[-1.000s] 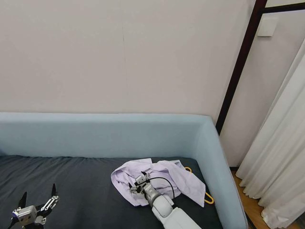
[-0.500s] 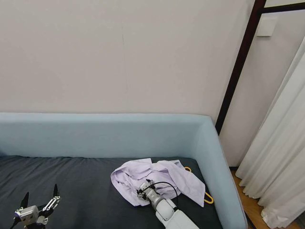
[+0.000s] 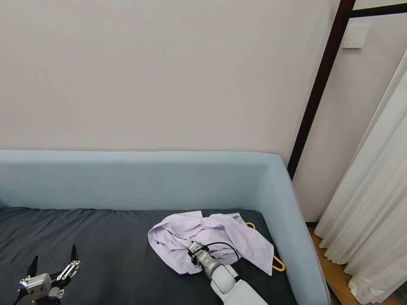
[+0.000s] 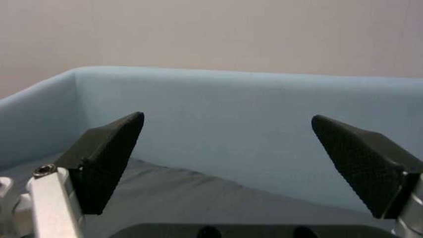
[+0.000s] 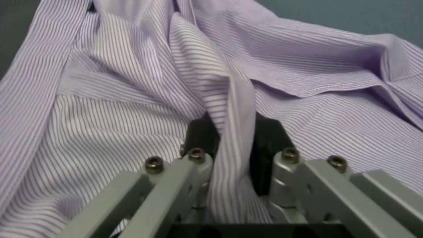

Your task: Pick up the clothes from the sofa and hang them on the clothes hanger.

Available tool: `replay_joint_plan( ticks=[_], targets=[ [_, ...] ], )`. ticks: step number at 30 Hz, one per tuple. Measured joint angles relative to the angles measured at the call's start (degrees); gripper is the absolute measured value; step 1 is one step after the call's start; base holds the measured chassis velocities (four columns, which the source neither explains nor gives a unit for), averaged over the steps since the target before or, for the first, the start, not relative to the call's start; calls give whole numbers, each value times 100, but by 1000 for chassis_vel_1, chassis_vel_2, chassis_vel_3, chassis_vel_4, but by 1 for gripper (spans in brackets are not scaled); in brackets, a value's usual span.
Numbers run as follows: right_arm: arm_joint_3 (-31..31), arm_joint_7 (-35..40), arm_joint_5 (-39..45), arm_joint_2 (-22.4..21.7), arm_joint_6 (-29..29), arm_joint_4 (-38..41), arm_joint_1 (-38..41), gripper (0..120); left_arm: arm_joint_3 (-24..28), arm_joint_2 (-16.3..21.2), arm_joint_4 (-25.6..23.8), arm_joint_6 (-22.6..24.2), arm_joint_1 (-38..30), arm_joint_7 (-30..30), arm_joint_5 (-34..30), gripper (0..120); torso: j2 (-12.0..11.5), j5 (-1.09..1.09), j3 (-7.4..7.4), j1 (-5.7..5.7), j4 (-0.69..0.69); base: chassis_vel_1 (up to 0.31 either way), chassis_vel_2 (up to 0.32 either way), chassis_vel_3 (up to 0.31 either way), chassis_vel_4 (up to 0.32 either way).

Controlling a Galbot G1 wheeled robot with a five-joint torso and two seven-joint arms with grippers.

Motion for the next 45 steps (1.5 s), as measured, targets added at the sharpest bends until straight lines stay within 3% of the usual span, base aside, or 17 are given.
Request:
replay_joint_plan(
  ticks=[3, 4, 7, 8, 11, 22, 26, 30, 34, 38, 45],
  targets=[
    [13, -74, 693, -94, 206, 249, -69, 1, 2, 21, 26, -17, -15, -8, -13, 100, 0, 0, 0, 0, -1, 0, 0, 0, 0],
    [13, -74, 693, -94, 206, 249, -69, 1, 2, 21, 26, -17, -15, -8, -13, 100, 0, 0, 0, 0, -1, 0, 0, 0, 0],
    [-24, -483, 2221, -299, 615, 865, -203, 0, 27, 63, 115, -30, -84, -24, -37, 100, 0, 0, 0, 0, 0, 0, 0, 0, 0],
    [-24, -483, 2221, -299, 615, 865, -203, 0, 27, 63, 115, -30, -84, -24, -37, 100, 0, 0, 0, 0, 0, 0, 0, 0, 0],
    [-64, -721, 3418, -523, 824, 1566, -322, 0, 82, 85, 187, -33, -155, -27, -63, 100, 0, 0, 0, 0, 1, 0, 0, 0, 0],
    [75, -418, 4928, -1189, 583, 3502, -871, 0, 255, 119, 398, -37, -325, -29, -121, 100, 0, -1, 0, 1, -1, 0, 0, 0, 0],
    [122, -222, 5096, -1354, 466, 4060, -1091, 0, 307, 130, 462, -37, -387, -29, -129, 100, 0, 1, 0, 1, -2, 0, 0, 0, 0],
    [384, 654, 5221, -1872, 55, 5612, -1888, 0, 472, 153, 644, -40, -592, -30, -136, 100, 0, 1, -1, 1, 0, 0, 0, 0, 0],
    [631, 1274, 4943, -2161, -247, 6218, -2456, 0, 588, 154, 748, -41, -705, -27, -134, 100, 0, 0, -1, 1, 0, 0, 0, 0, 0],
    [850, 1749, 4398, -2376, -430, 6266, -3005, 0, 682, 154, 829, -54, -785, -27, -126, 100, 0, 0, -1, 0, -2, 0, 0, 0, 0],
    [802, 2542, 2927, -2461, -296, 4649, -3628, 0, 831, 161, 884, -56, -879, -25, -87, 100, 0, 1, -1, 0, 0, 0, 0, 0, 0]
  ],
)
